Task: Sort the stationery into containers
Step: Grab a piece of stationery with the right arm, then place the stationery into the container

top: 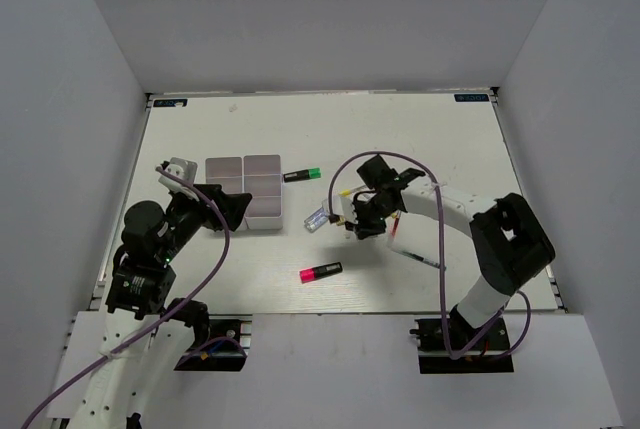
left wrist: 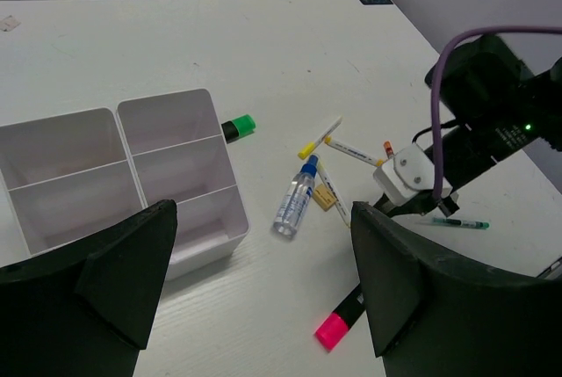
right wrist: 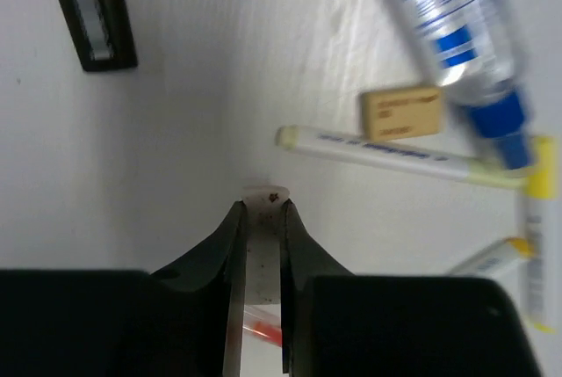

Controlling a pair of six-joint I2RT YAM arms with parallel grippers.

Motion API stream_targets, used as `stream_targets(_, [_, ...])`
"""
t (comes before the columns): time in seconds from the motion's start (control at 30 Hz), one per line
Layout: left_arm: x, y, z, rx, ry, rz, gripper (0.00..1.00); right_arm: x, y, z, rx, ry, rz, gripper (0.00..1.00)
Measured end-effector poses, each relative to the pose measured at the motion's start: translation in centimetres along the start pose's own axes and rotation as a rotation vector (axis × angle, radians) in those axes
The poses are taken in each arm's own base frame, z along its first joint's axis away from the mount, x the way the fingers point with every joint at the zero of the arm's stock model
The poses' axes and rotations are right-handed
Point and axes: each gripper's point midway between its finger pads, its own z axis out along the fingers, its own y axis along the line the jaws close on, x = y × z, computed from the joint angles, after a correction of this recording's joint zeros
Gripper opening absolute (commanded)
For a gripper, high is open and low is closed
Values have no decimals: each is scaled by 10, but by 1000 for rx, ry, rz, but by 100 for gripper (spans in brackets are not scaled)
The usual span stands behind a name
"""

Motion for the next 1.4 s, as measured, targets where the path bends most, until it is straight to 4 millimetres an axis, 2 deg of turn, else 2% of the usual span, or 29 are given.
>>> stream_targets(0.1, [0, 0, 0, 0, -1, 0, 90, -34, -17, -19, 48, -27, -26, 0])
stream_targets(0.2, [-2, 1, -2, -11, -12, 2, 90, -86, -50, -44, 165, -91, -77, 0])
stream_targets(0.23, [-3, 2, -3, -19, -18, 3, 90, -111, -62, -55, 214, -127, -115, 0])
stream_targets(0.33, [-8, 5, -8, -42, -45, 9, 90, -163, -85, -75, 316, -197, -167, 0])
stream_targets(0.43, [-14, 7, -13, -62, -77, 15, 90, -207, -108, -78, 387, -252, -206, 0])
stream_targets(0.6, [-21, 8, -21, -81, -120, 28, 92, -249, -138, -62, 435, -280, -220, 0])
stream_targets(0.83, [-26, 7, -30, -85, -164, 46, 93, -265, -155, -31, 435, -272, -240, 0])
stream_targets(1.0, [-25, 7, -30, -87, -163, 47, 93, -276, -166, -18, 436, -283, -268, 0])
stream_targets(1.27, [-25, 7, -30, -85, -161, 54, 93, -277, -176, 8, 421, -278, -293, 0])
stream_targets(1.3, [-25, 7, -30, -84, -161, 55, 93, -275, -176, 12, 417, -274, -291, 2])
stream_targets(1.4, [-25, 7, -30, -83, -160, 55, 93, -271, -177, 19, 410, -265, -288, 22])
